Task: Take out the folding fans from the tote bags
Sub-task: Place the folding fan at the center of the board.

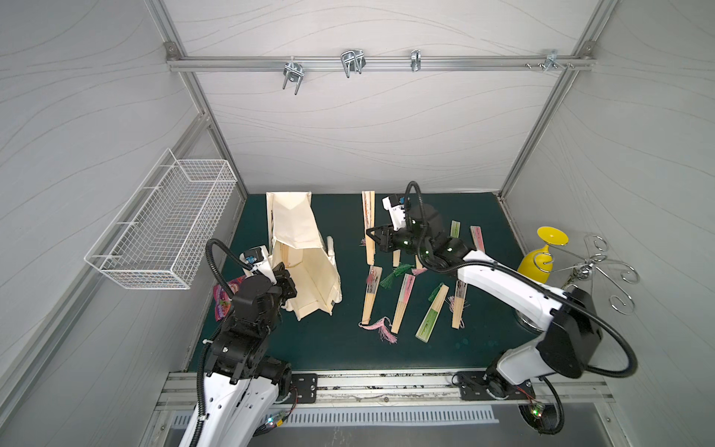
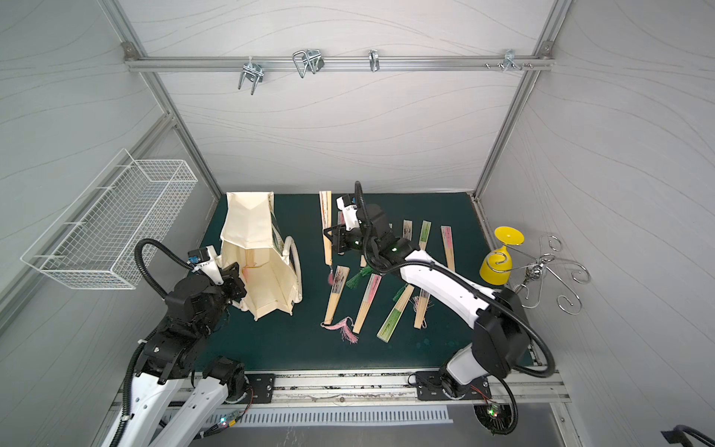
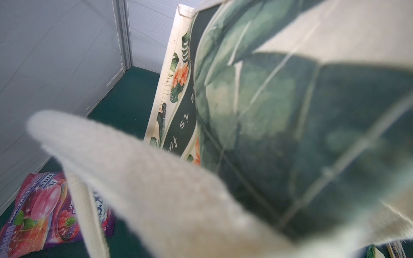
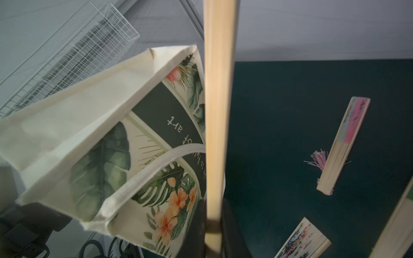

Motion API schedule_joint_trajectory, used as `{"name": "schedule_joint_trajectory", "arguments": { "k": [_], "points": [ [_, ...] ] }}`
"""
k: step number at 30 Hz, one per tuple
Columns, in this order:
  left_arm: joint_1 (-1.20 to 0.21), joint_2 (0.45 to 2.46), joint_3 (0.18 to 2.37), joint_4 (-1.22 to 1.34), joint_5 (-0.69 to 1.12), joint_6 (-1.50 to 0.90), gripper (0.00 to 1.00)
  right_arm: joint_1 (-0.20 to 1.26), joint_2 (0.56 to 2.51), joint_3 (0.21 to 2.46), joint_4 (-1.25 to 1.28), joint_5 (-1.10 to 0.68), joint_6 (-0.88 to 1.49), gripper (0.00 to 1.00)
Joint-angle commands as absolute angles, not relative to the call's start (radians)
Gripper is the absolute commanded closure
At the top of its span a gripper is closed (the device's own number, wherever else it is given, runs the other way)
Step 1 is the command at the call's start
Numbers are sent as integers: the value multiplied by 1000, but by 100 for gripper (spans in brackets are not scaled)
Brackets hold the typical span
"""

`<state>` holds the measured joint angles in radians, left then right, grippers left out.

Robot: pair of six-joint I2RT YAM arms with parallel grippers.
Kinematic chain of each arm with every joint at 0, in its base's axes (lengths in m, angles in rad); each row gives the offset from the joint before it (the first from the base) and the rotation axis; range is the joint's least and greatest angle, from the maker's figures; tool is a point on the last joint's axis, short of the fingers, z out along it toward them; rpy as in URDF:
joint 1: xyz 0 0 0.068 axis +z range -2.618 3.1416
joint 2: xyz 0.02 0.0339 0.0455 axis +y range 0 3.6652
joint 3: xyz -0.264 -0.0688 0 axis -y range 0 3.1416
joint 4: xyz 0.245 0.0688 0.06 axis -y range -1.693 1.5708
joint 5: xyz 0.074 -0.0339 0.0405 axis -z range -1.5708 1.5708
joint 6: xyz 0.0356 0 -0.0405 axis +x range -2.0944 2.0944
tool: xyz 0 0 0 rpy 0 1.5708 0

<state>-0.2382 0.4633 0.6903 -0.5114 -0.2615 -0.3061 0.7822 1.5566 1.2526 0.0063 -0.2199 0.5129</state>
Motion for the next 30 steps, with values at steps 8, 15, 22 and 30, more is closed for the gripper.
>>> {"name": "schedule_joint_trajectory", "arguments": {
  "k": [8, 15, 22, 30],
  "points": [
    [-239, 453, 741, -515, -242, -323, 100, 743, 1940, 1493, 81, -458, 701, 97],
    [-238, 457, 746, -518, -221, -328, 100, 726, 2216, 1710, 21, -511, 707, 96],
    [-239, 457, 750, -526, -222, -333, 100, 723, 2343, 1836, -43, -477, 695, 95],
    [-238, 465, 752, -522, -215, -345, 100, 680, 2476, 1986, -174, -466, 663, 90]
  ]
}}
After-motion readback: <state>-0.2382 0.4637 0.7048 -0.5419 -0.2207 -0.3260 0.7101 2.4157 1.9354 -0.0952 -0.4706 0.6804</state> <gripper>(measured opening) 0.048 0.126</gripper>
